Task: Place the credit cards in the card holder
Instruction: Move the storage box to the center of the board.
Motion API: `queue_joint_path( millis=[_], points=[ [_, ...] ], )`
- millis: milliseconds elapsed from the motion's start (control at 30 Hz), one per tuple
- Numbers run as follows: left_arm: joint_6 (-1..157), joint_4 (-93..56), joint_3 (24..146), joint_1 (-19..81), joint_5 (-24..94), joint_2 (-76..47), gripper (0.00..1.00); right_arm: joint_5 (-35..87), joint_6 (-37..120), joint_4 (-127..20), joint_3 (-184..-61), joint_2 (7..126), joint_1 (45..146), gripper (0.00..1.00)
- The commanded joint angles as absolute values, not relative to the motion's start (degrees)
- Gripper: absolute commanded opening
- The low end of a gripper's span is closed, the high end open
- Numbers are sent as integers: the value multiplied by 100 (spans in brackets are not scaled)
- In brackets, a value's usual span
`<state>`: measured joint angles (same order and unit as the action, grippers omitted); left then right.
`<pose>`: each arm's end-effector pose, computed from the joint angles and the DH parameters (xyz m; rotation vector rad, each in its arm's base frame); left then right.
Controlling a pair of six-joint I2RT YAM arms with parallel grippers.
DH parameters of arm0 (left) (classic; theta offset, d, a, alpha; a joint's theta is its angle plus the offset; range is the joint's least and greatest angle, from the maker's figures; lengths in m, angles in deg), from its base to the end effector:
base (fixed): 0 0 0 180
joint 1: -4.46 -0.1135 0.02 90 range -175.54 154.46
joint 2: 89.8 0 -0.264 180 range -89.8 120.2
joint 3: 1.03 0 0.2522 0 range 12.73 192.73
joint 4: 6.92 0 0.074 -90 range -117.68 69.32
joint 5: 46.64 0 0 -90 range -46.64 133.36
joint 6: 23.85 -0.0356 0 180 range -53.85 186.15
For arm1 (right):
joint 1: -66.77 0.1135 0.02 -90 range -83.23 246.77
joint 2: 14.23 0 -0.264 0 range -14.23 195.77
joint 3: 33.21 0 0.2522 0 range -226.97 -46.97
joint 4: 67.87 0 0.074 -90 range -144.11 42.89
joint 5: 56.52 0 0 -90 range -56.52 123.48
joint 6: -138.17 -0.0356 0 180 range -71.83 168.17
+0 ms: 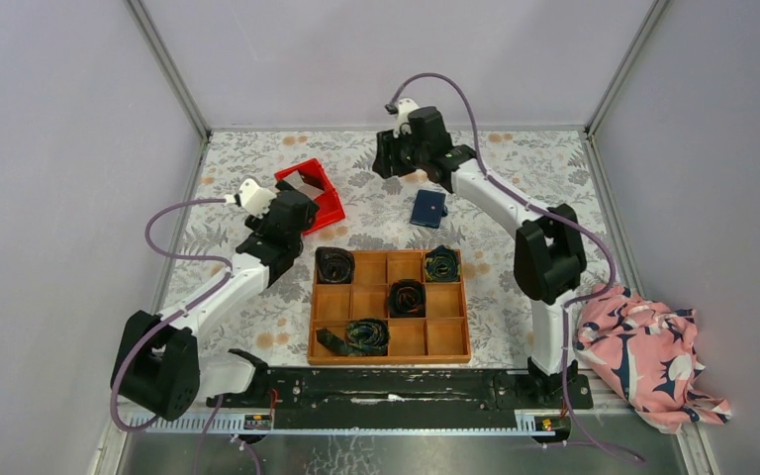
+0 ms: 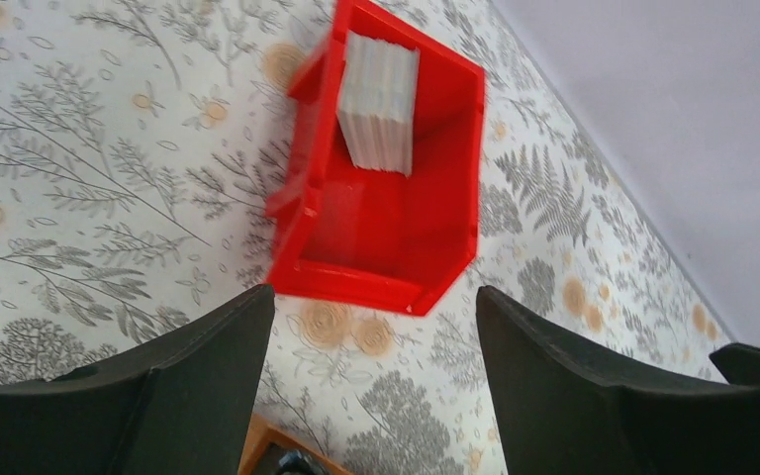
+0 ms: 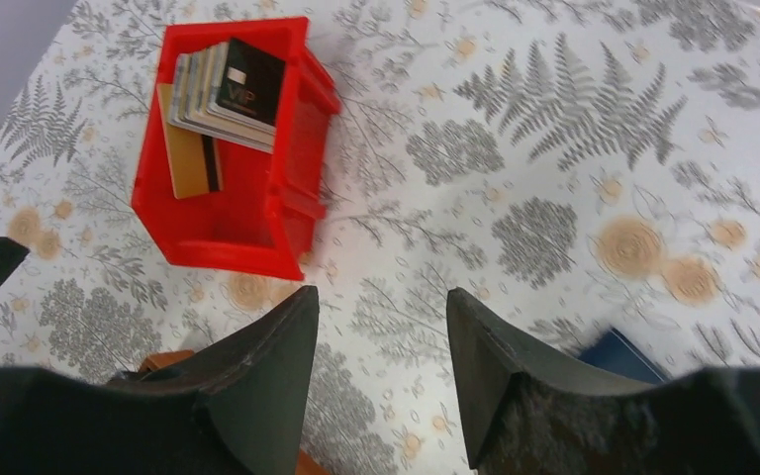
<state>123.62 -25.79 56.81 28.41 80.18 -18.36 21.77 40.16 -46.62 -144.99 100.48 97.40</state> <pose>0.2532 -0.0891 0.2494 -0.9213 1.7992 -0.2103 0.4107 0.2516 0.2958 -0.5318 1.9699 0.6330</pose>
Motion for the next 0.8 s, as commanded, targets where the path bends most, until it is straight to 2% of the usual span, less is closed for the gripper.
queue_joint_path(
  millis=[0,467,767],
  points=[
    [12611,-2193,5546,2384,7968,-1793,82,2008,4256,-4066,-15447,10521,10049,58],
    [12684,-1544,5406,1378,7148,-1246,80,1605,4277,-3426,-17435,11801,10486,60],
    [13074,-1145,5270,853,6587,-818,69,1548,4272,-3453,-18305,12357,10764,63]
  ],
)
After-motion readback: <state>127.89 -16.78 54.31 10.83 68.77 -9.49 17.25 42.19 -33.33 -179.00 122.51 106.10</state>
